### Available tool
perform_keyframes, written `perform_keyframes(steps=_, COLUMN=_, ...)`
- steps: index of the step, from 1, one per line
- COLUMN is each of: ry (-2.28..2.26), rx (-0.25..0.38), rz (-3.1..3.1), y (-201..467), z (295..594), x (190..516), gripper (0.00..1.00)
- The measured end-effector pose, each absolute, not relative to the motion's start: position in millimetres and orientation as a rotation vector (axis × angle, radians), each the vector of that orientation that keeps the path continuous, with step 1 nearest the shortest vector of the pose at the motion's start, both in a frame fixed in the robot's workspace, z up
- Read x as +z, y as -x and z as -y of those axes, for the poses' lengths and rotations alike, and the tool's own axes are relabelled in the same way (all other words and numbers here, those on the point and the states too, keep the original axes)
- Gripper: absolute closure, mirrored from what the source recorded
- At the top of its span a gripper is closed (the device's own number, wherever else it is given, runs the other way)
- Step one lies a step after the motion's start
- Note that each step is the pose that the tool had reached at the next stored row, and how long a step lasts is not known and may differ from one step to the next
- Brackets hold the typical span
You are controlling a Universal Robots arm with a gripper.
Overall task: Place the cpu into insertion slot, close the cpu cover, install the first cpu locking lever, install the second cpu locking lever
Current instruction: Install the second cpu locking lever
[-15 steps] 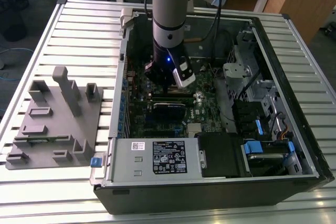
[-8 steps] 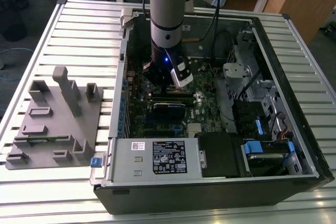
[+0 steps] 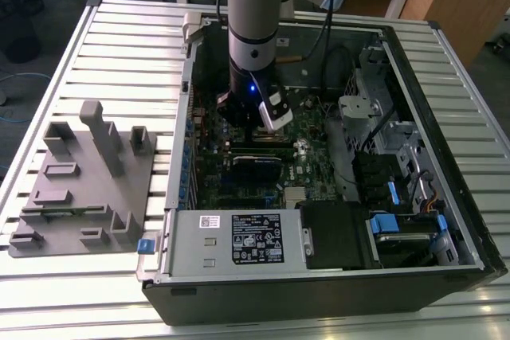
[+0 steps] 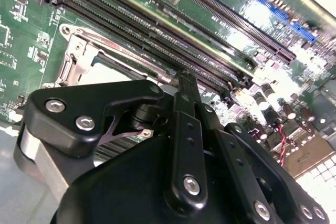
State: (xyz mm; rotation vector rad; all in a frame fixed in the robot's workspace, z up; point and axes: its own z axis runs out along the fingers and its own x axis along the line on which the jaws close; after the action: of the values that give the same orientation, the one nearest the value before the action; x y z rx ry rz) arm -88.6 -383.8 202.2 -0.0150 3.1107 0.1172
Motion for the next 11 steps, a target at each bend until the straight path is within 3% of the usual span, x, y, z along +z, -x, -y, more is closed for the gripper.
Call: perform_keyframes(steps=11, ry=0.015, rx=0.138, rz=-3.112, y=88.6, z=382.9, x=202.0, gripper=0.89)
